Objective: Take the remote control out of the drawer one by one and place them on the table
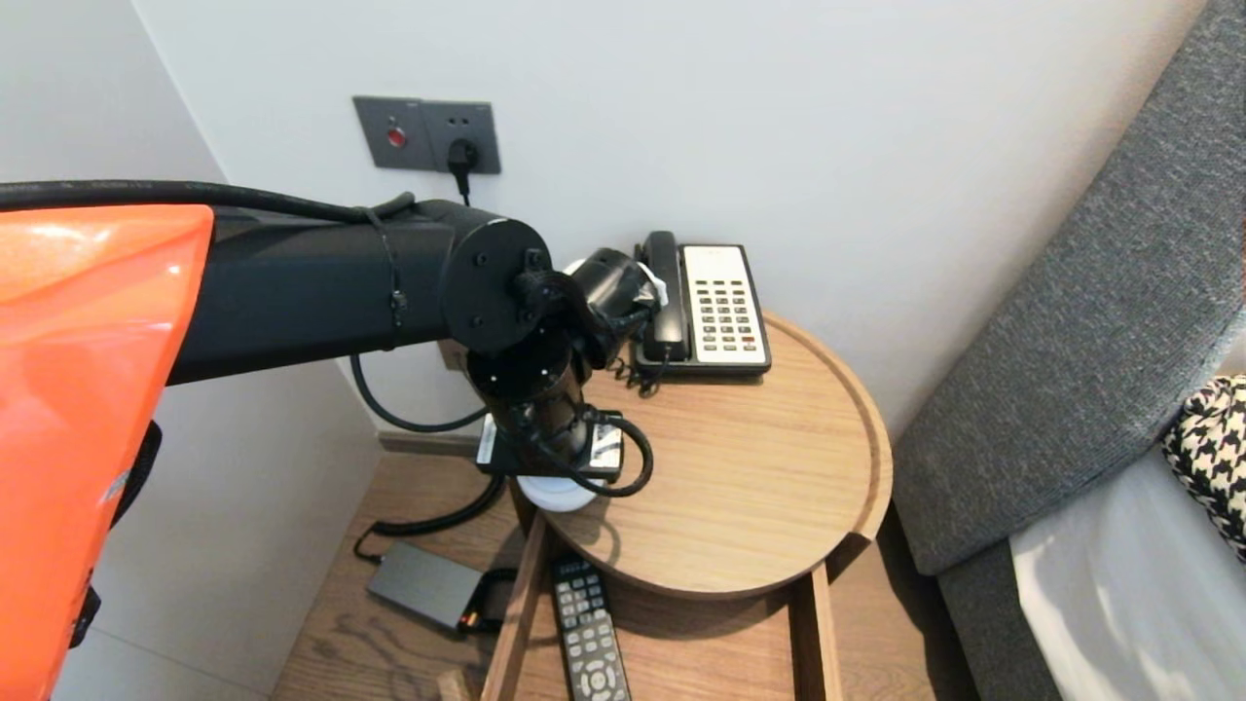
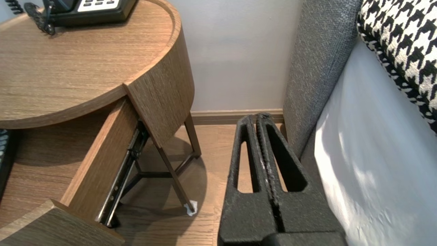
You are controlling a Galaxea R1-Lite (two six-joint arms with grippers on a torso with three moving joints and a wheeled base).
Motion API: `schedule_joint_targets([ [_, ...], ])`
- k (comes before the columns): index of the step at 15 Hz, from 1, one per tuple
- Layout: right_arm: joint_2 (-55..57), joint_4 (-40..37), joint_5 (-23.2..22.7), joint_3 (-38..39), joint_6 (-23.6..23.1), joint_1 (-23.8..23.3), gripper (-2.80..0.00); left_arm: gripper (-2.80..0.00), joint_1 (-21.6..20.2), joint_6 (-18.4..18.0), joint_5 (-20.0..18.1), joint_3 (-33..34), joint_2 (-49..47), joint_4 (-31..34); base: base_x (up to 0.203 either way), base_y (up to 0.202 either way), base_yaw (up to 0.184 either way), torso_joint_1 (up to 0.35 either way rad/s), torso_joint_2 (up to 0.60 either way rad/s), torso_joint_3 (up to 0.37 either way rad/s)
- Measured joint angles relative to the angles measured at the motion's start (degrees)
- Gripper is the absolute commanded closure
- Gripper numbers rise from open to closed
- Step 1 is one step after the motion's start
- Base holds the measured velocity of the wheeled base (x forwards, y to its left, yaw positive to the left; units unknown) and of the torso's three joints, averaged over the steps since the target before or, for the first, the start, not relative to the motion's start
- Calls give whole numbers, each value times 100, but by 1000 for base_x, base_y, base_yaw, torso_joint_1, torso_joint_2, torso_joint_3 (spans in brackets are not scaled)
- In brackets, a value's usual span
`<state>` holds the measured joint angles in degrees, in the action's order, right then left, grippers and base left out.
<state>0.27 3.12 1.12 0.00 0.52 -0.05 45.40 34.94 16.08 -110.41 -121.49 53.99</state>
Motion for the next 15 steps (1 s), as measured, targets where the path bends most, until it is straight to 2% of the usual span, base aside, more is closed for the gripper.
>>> schedule_joint_targets([
  [4,0,1,2,0,0,0,0,0,-1,-10,-7,-1,-20,-2,0,0,0,0,0,0],
  [5,0,1,2,0,0,0,0,-280,-1,-10,-5,0,-26,-2,0,0,0,0,0,0],
  [15,0,1,1,0,-1,0,0,-280,5,-28,-18,0,294,-446,0,0,0,0,0,0],
])
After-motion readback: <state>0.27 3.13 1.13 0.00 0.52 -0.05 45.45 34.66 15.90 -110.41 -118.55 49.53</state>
